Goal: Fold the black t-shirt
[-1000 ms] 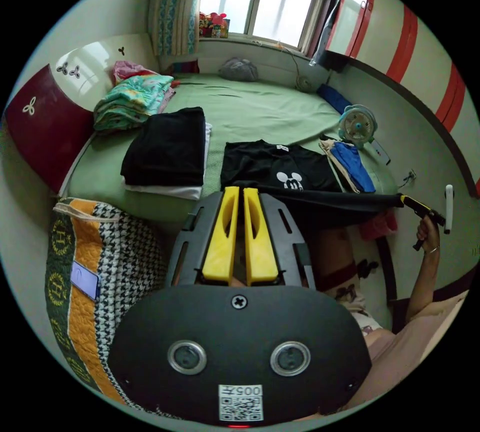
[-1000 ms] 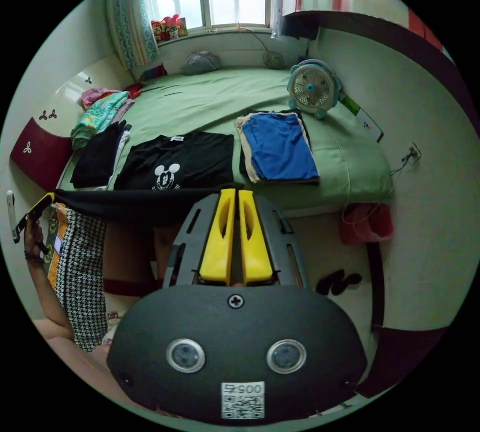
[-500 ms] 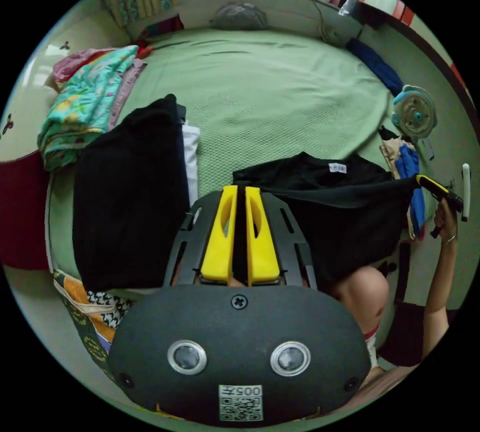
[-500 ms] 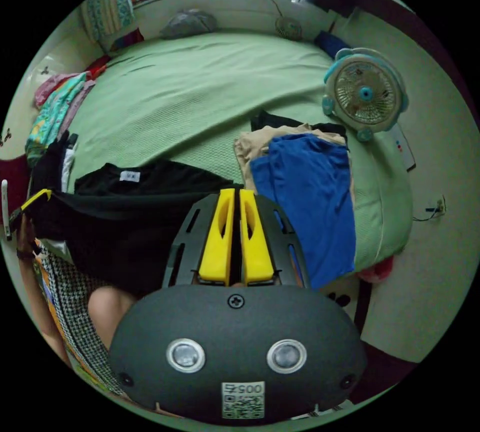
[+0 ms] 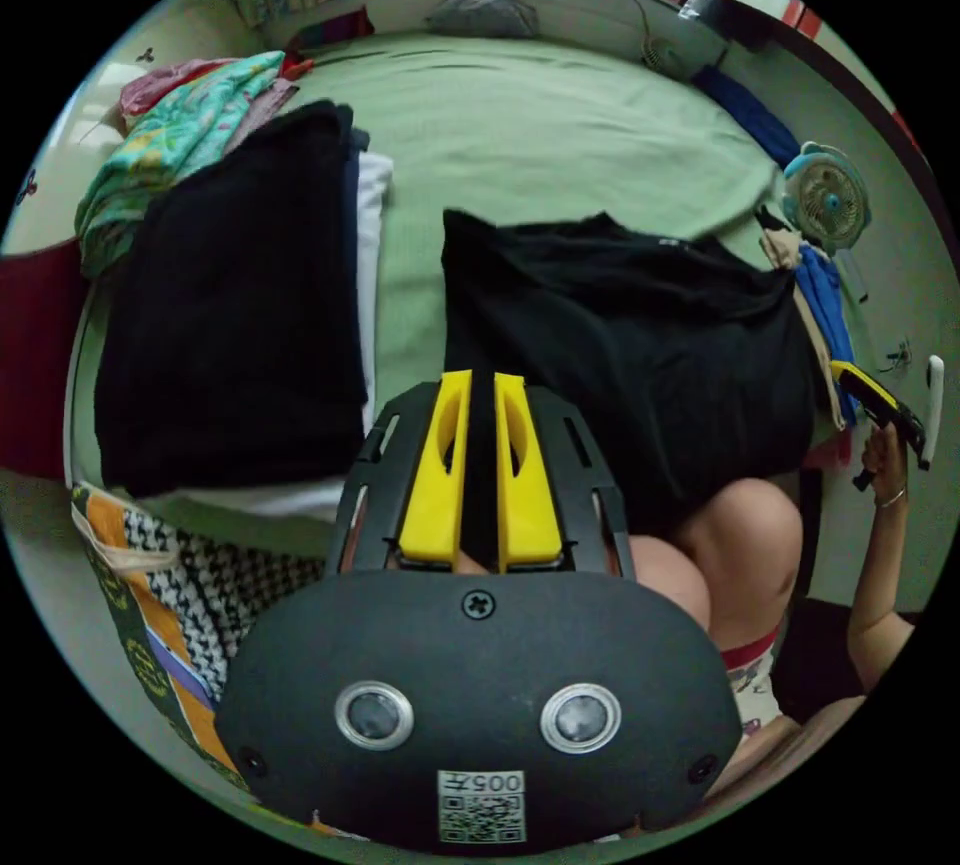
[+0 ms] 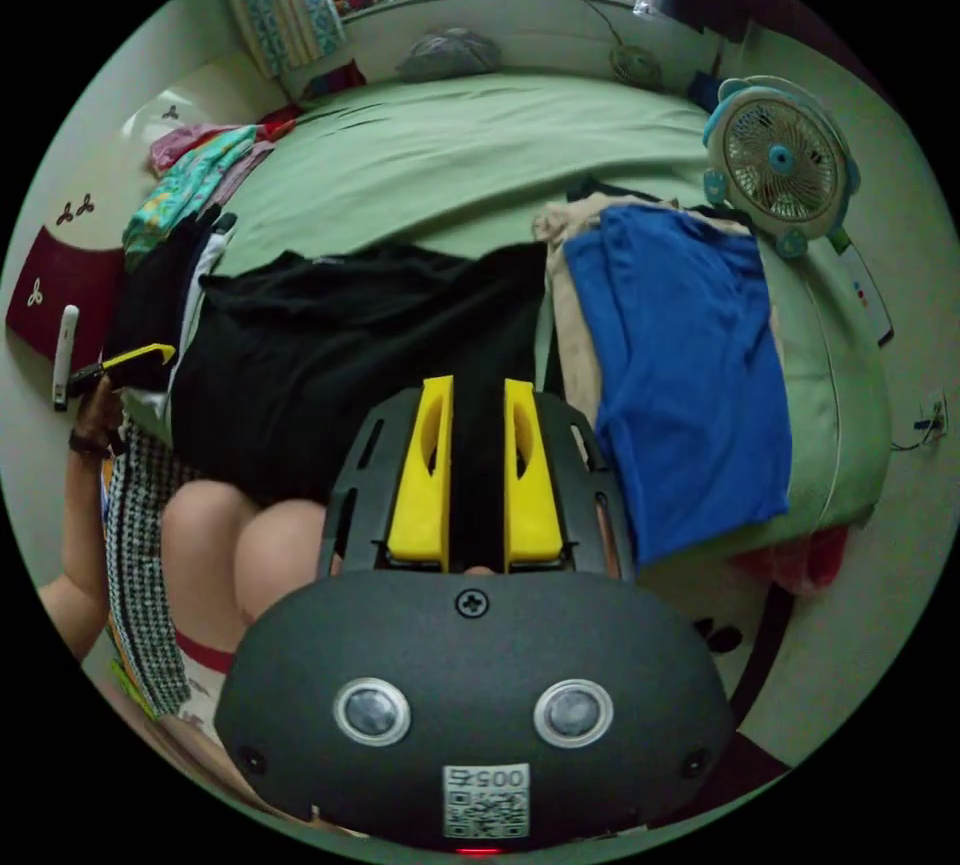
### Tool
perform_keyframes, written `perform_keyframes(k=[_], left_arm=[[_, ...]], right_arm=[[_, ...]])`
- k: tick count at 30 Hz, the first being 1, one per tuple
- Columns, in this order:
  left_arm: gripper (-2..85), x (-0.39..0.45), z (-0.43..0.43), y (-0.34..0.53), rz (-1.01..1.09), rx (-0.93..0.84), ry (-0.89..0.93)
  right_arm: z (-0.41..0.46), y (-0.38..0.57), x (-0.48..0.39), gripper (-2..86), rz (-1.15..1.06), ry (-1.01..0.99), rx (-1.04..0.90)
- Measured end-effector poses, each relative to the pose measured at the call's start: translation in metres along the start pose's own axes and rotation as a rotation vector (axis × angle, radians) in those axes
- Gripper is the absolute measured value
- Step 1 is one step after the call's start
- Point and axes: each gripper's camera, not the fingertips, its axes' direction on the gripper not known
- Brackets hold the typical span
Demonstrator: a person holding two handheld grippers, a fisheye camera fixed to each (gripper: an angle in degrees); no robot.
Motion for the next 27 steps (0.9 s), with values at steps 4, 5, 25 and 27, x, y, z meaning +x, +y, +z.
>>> perform_keyframes(k=[4,5,25,27], left_arm=[[6.0,0.009,0.034,0.004,-0.051,-0.03,0.02],[6.1,0.014,0.047,0.0,-0.058,-0.059,0.021],[0.4,0.076,0.136,-0.068,-0.12,-0.005,-0.111],[2.3,0.092,0.133,-0.083,-0.09,0.051,-0.09]], right_arm=[[0.017,0.019,-0.006,9.0,-0.011,0.02,-0.054],[0.021,0.02,-0.007,9.2,-0.001,0.041,-0.063],[0.055,-0.038,-0.003,1.5,0.065,0.091,-0.031],[0.052,-0.054,-0.012,3.5,0.015,0.057,-0.001]])
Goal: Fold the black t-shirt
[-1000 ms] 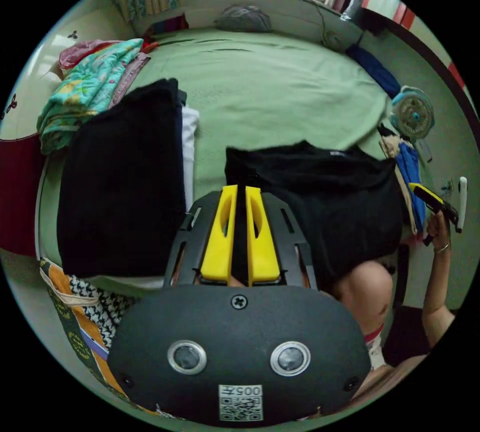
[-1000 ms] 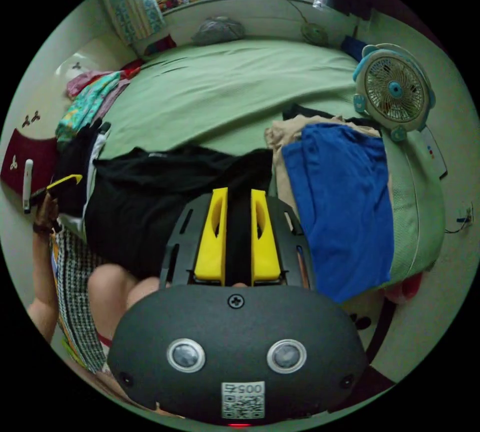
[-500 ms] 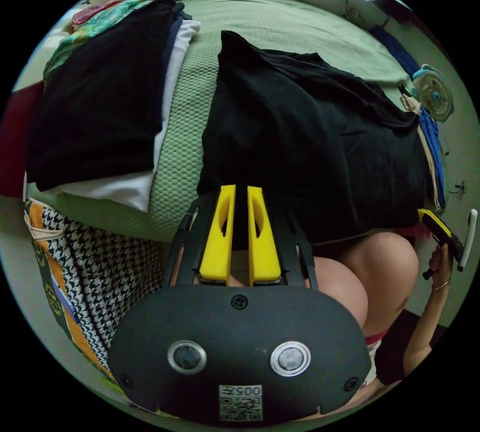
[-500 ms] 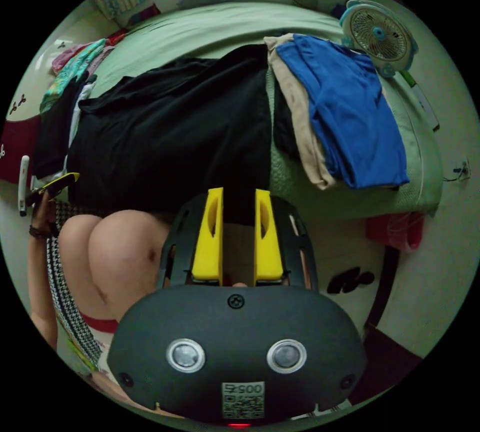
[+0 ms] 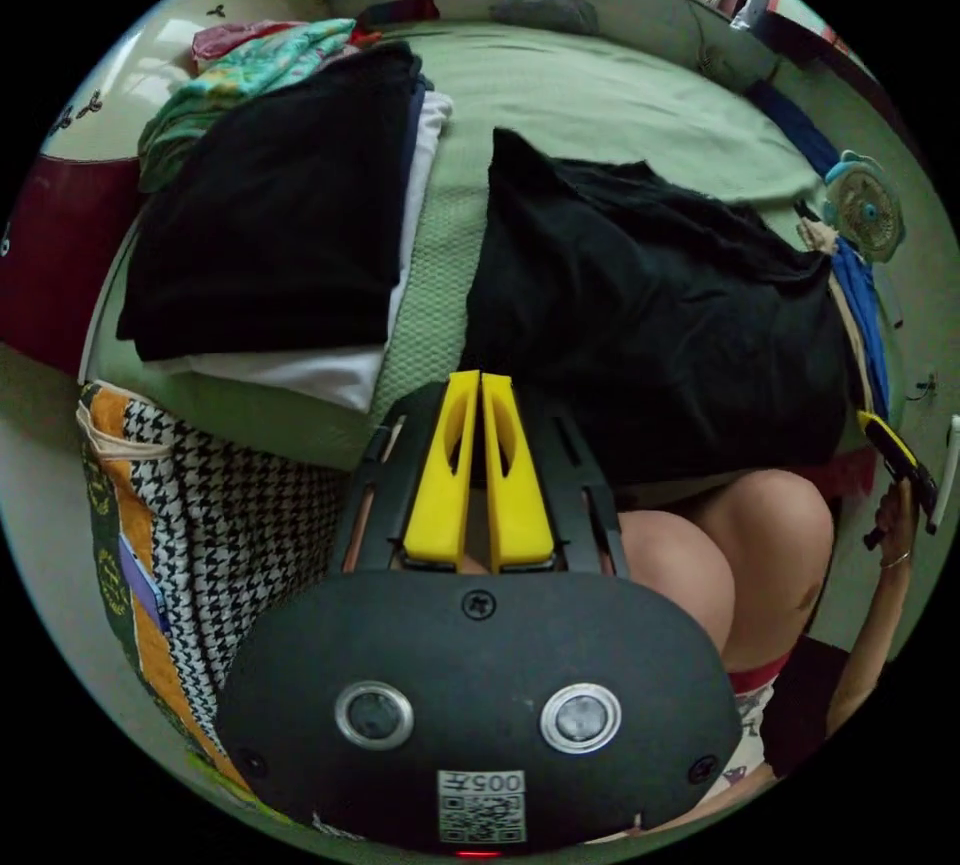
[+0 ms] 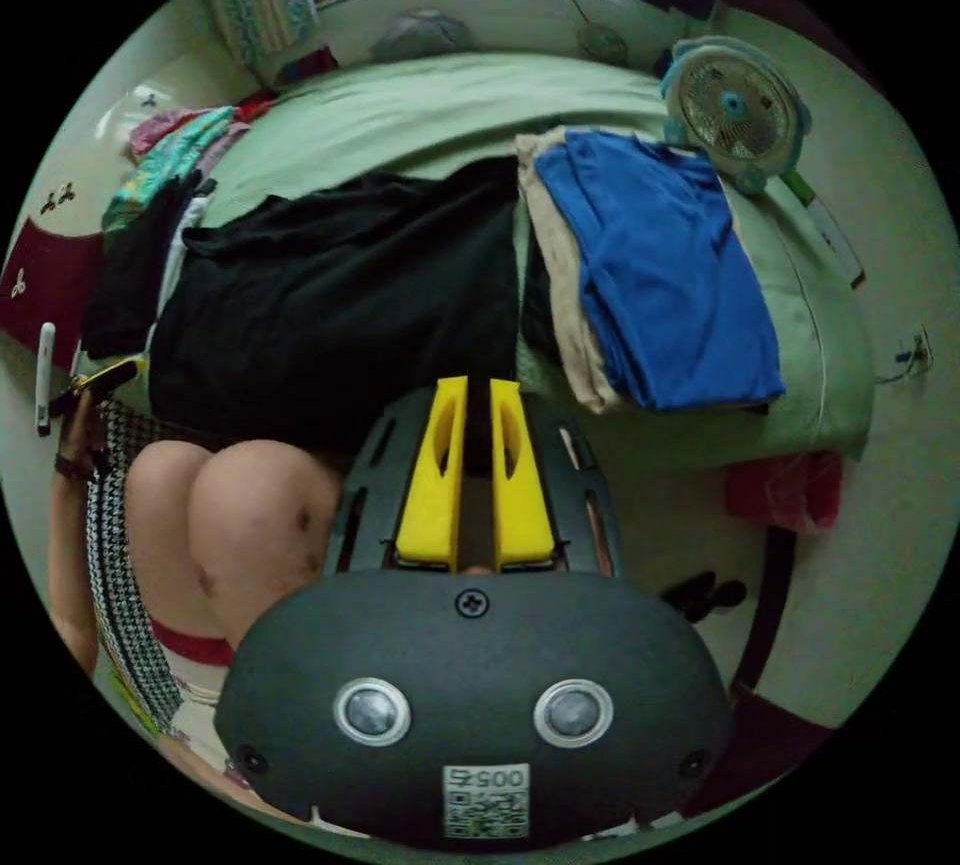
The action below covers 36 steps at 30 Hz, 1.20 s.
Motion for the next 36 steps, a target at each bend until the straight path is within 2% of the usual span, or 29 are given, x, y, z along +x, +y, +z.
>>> perform_keyframes(k=[8,13,15,21,29,36], left_arm=[[5.4,0.08,0.024,-0.064,0.122,0.075,0.041],[5.3,0.13,0.064,-0.091,0.221,0.004,0.046],[5.5,0.147,0.082,-0.1,0.211,-0.01,0.035],[4.8,0.175,0.1,-0.122,0.141,0.038,0.108],[4.9,0.216,0.117,-0.127,0.086,0.057,0.064],[5.5,0.296,0.094,-0.071,0.222,0.097,0.103]], right_arm=[[0.016,-0.086,-0.035,6.6,-0.13,-0.019,0.089],[0.055,-0.129,-0.052,7.2,-0.226,0.105,-0.015],[0.068,-0.138,-0.052,8.3,-0.24,0.086,-0.062],[0.075,-0.17,-0.039,7.8,-0.168,0.041,0.004],[0.083,-0.207,-0.012,7.3,-0.012,0.048,-0.005],[0.046,-0.188,0.011,7.9,-0.038,0.059,0.038]])
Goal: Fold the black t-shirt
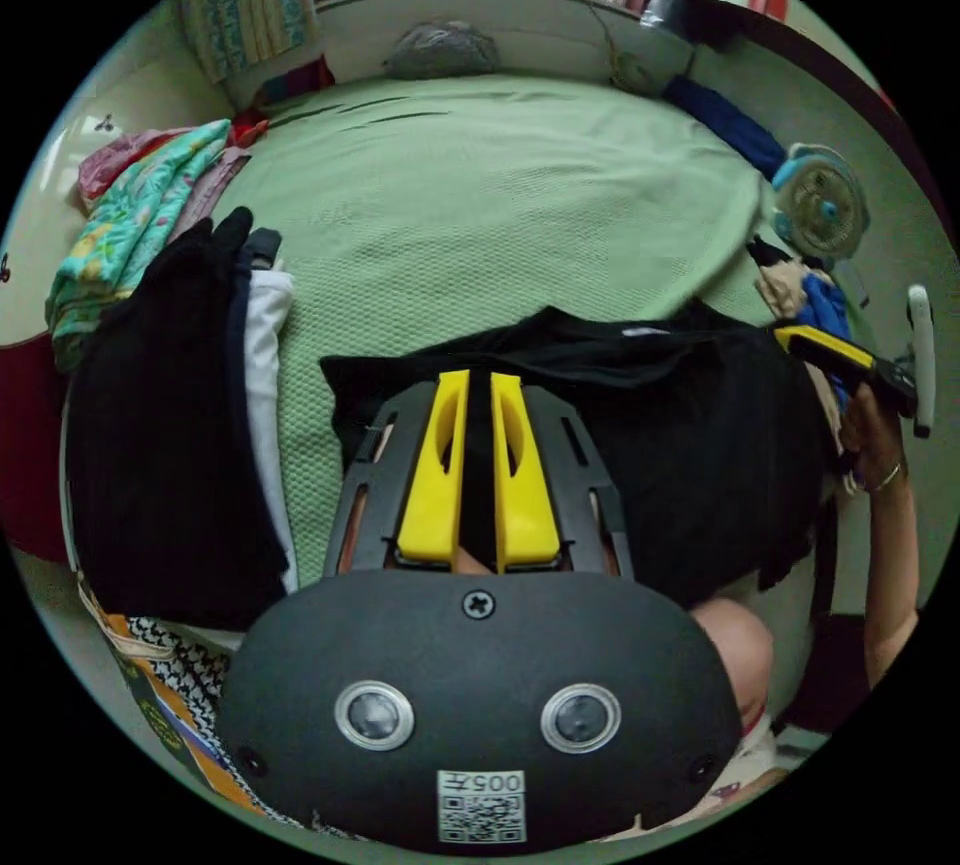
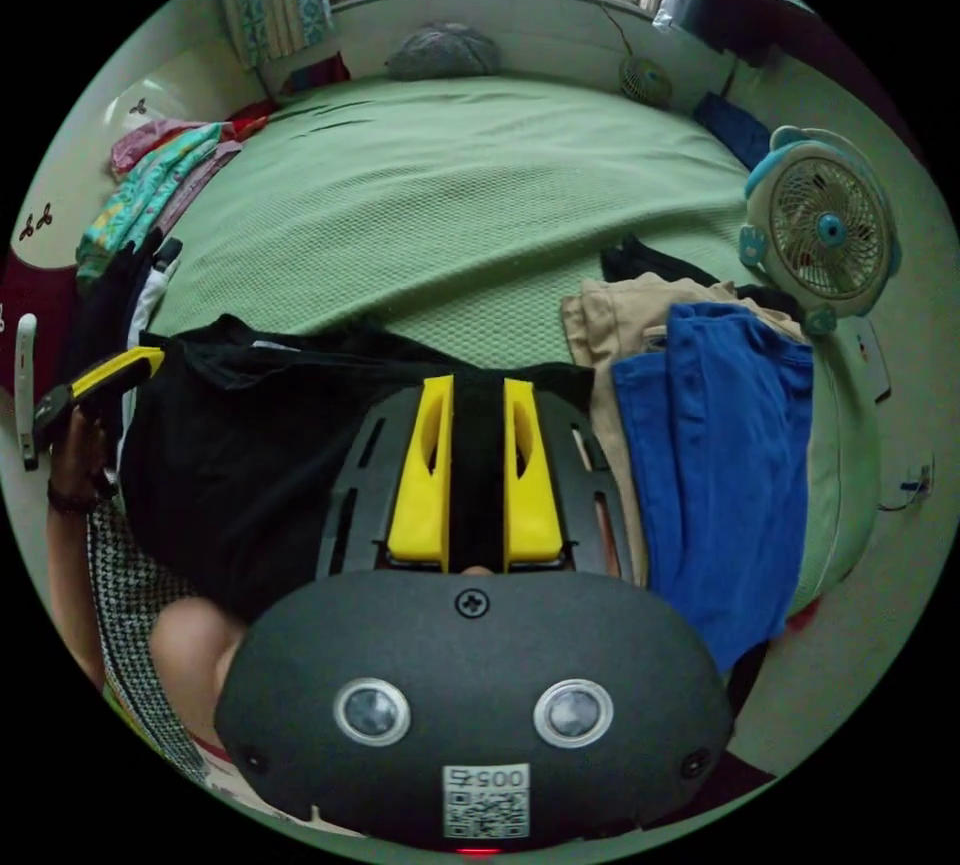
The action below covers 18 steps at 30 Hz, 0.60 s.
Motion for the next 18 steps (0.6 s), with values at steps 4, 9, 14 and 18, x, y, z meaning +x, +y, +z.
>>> perform_keyframes(k=[4,9,14,18], left_arm=[[5.3,0.078,-0.016,0.026,0.138,0.004,0.058],[5.8,0.21,-0.027,0.075,0.357,-0.008,0.207],[8.9,0.307,-0.005,0.118,0.414,-0.088,0.277],[10.7,0.372,0.016,0.146,0.441,-0.102,0.225]], right_arm=[[-0.03,0.016,0.031,8.6,0.036,0.022,0.018],[-0.063,0.035,0.061,8.9,0.061,0.043,0.048],[-0.08,0.055,0.075,9.1,0.044,0.039,0.048],[-0.089,0.063,0.085,8.9,0.052,0.02,0.053]])
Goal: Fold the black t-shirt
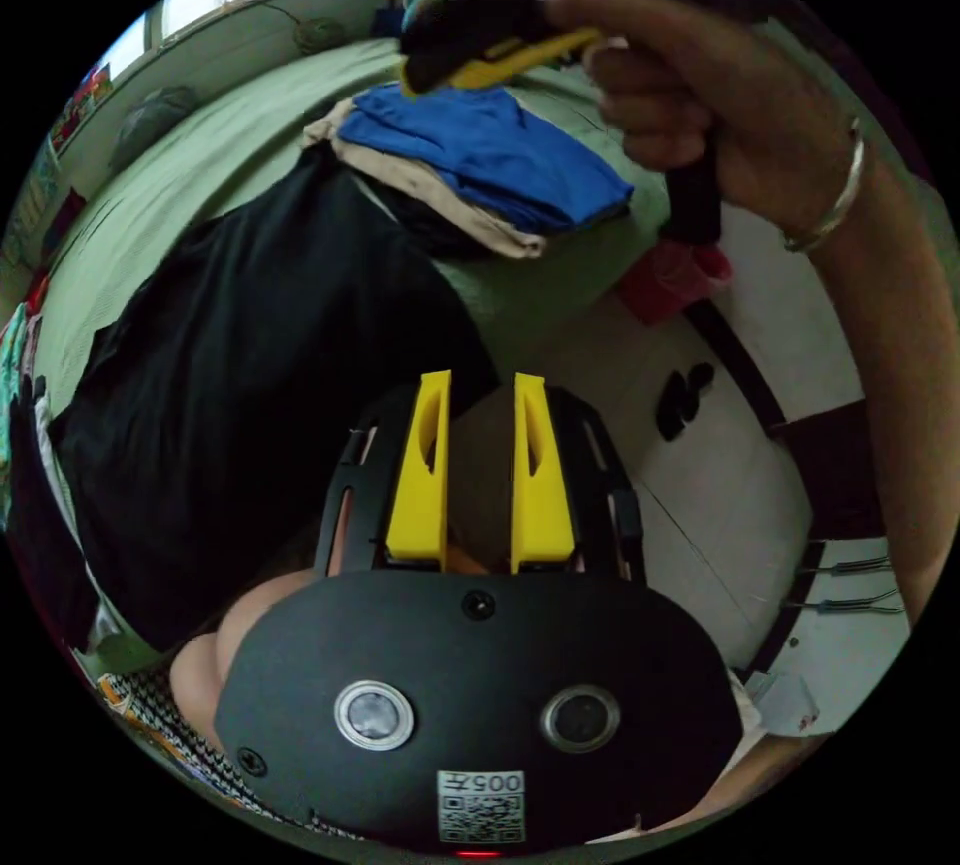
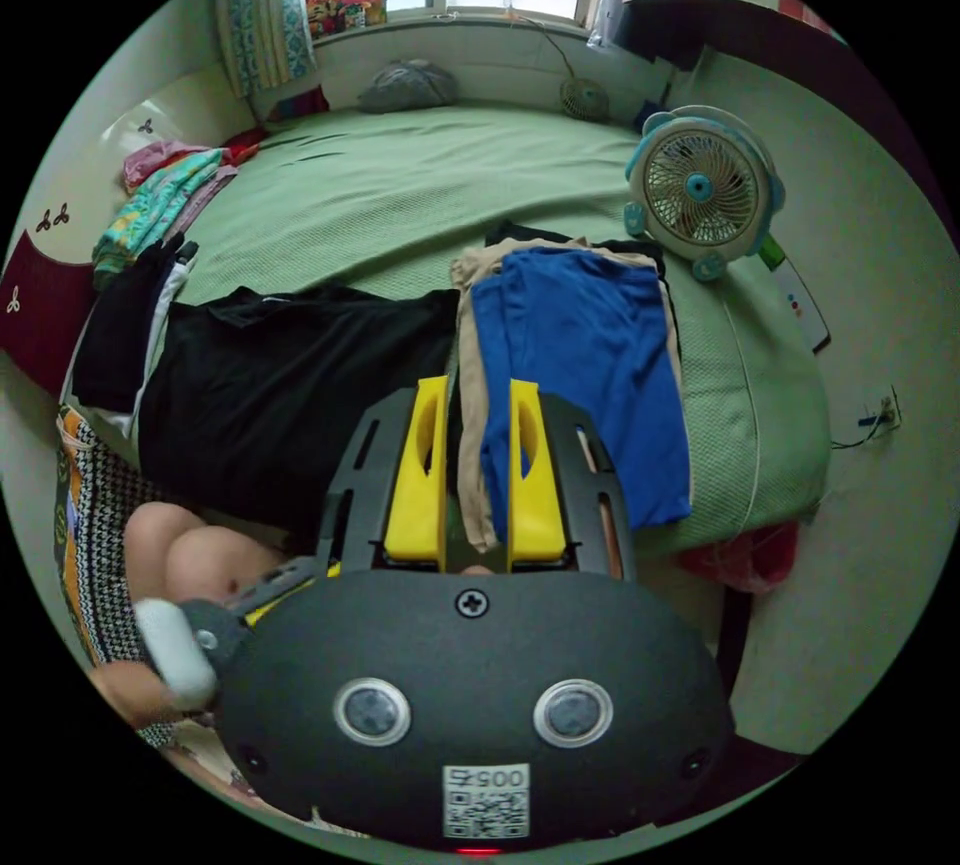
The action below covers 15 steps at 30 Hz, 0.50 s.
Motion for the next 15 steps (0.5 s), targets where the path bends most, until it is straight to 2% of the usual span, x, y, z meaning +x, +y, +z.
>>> perform_keyframes(k=[7,10,13,15], left_arm=[[11.3,0.037,0.038,-0.007,-0.065,-0.053,-0.141],[8.0,0.046,0.04,-0.004,-0.097,-0.073,-0.217],[5.1,0.043,0.033,0.005,-0.104,-0.088,-0.162],[3.1,0.028,0.018,0.017,-0.127,-0.083,-0.012]], right_arm=[[-0.013,-0.006,0.015,9.3,-0.003,-0.026,0.048],[-0.01,-0.015,0.02,9.4,0.004,-0.041,0.042],[-0.004,-0.025,0.022,9.3,-0.001,-0.059,0.032],[0.0,-0.033,0.021,9.4,-0.012,-0.065,0.022]])
